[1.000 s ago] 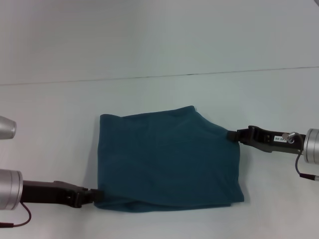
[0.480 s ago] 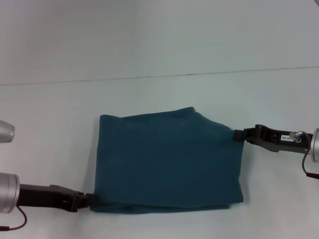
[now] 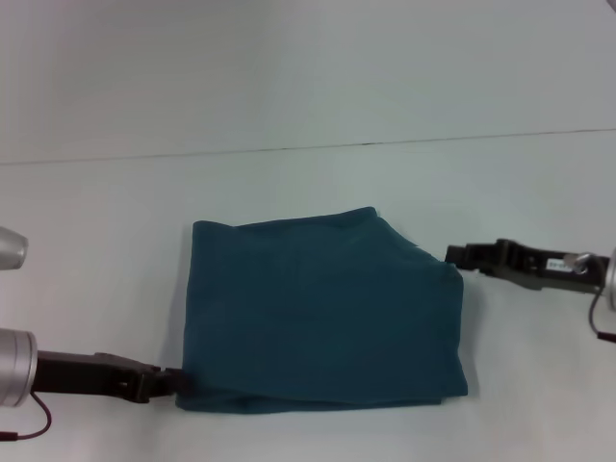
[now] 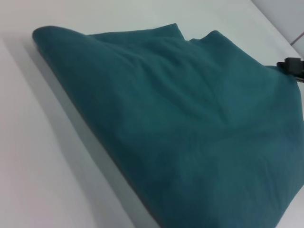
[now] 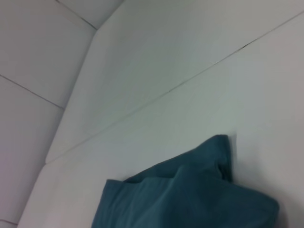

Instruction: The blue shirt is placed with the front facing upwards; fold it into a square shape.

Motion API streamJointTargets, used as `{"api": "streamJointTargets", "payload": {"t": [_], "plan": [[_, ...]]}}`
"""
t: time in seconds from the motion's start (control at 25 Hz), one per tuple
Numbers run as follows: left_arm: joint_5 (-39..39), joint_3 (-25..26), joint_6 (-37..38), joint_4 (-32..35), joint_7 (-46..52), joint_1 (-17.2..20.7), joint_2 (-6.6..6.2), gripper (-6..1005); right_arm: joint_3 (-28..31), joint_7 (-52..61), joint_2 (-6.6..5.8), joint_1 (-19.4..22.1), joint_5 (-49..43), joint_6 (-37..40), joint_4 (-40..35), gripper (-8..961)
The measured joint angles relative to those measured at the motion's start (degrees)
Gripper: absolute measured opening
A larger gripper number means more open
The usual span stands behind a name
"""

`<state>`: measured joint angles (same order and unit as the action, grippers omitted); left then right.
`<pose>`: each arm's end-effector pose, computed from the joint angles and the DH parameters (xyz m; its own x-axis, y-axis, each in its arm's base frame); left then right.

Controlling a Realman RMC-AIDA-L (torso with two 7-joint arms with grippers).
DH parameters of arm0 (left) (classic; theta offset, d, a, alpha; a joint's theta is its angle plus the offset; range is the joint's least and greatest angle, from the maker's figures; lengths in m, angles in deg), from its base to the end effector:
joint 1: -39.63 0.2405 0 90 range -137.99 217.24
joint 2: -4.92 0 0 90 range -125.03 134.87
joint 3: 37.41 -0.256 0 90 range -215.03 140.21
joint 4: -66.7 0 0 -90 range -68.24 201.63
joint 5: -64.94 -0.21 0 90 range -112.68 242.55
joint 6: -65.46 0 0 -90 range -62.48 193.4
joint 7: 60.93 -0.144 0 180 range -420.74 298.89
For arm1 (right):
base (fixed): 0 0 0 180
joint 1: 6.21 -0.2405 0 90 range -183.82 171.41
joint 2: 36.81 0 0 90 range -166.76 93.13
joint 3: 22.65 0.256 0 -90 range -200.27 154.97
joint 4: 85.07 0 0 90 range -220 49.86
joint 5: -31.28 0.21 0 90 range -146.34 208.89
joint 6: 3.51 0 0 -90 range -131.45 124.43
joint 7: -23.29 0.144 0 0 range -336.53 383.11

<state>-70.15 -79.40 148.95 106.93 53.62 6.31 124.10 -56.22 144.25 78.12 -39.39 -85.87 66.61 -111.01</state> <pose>-0.2874 0.3338 -0.0148 0.5549 0.8050 0.2099 0.8302 -0.5519 -0.0783 0.3126 0.3625 0.0062 0.1115 -0.8023 -0.5865 -0.9794 -0.1886 0.0718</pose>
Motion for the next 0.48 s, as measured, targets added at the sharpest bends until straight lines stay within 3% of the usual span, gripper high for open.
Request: {"api": "streamJointTargets", "payload": {"t": [0.12, 0.24, 0.36, 0.48], "plan": [[0.0, 1.4, -0.2, 0.7, 0.6, 0.1, 0.01, 65, 1.1, -0.1, 0.06, 0.8, 0.2, 1.1, -2.8, 57], [0.3, 5.4, -0.5, 1.5, 0.7, 0.2, -0.08, 128, 1.7, 0.0, -0.04, 1.1, 0.2, 2.0, -4.9, 283], [1.4, 10.2, -0.6, 1.9, 0.6, -0.2, -0.15, 236, 2.0, 0.2, -0.56, 0.9, 0.4, 2.7, -6.3, 434], [4.4, 11.3, -0.7, 1.7, 0.0, -0.9, 0.09, 362, 2.3, 0.1, -1.14, 0.0, 1.4, 3.0, -6.7, 556]]}}
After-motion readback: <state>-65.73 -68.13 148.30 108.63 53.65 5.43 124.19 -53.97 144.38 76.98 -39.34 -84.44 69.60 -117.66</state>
